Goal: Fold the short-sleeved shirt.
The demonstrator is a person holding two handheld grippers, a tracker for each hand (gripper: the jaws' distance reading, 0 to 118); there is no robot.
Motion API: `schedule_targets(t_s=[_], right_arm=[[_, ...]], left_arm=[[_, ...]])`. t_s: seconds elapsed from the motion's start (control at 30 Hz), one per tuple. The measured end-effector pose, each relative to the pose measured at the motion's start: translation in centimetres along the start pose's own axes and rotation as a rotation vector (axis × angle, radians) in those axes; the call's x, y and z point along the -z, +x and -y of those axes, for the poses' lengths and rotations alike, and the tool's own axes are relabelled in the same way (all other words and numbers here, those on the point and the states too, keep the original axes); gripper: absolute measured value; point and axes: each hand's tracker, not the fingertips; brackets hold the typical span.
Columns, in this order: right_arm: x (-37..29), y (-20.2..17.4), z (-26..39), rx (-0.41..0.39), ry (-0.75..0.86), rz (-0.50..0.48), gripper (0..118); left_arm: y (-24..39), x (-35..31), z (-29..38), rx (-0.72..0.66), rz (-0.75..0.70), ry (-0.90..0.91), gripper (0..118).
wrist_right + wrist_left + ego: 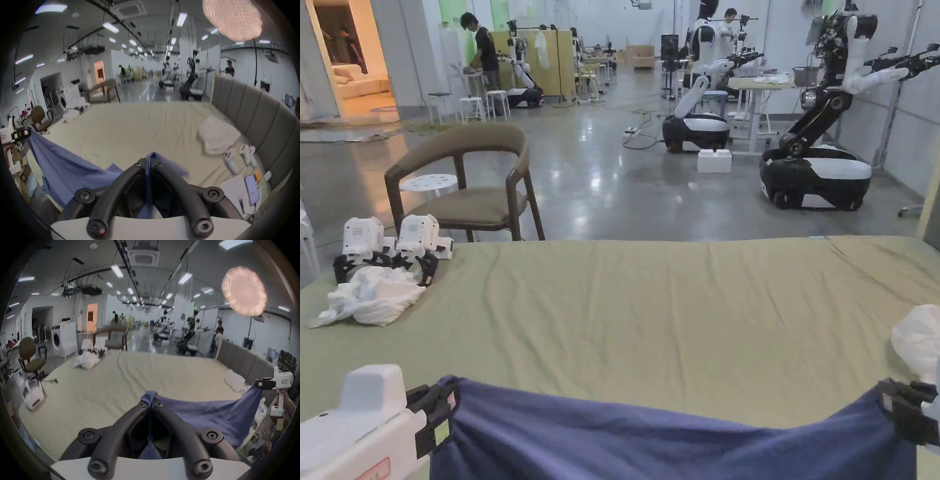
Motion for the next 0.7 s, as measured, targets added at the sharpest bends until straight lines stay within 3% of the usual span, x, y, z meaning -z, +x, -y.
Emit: schedule_targets(t_s=[0.2, 0.3, 0.47, 0.7], right_arm=[[-7.7, -1.6, -7.7, 0.02, 0.233, 0.019, 2], [-9.3, -2.7, -11.9, -0.007, 0.3, 0.05, 2], [-9.2, -3.4, -18.7, 0.005, 0.389, 0.082, 2], [-6.2, -4.8, -26.7, -0.025, 0.448, 0.154, 2]], left_arm=[[0.3, -5.6, -8.4, 0.041, -0.007, 0.15, 0], [1.3, -7.0, -12.7, 0.079, -0.019, 0.227, 0], [2.2, -7.1, -18.8, 0.102, -0.099, 0.356, 0], [2.4, -3.7, -25.6, 0.163, -0.169, 0.375, 0]])
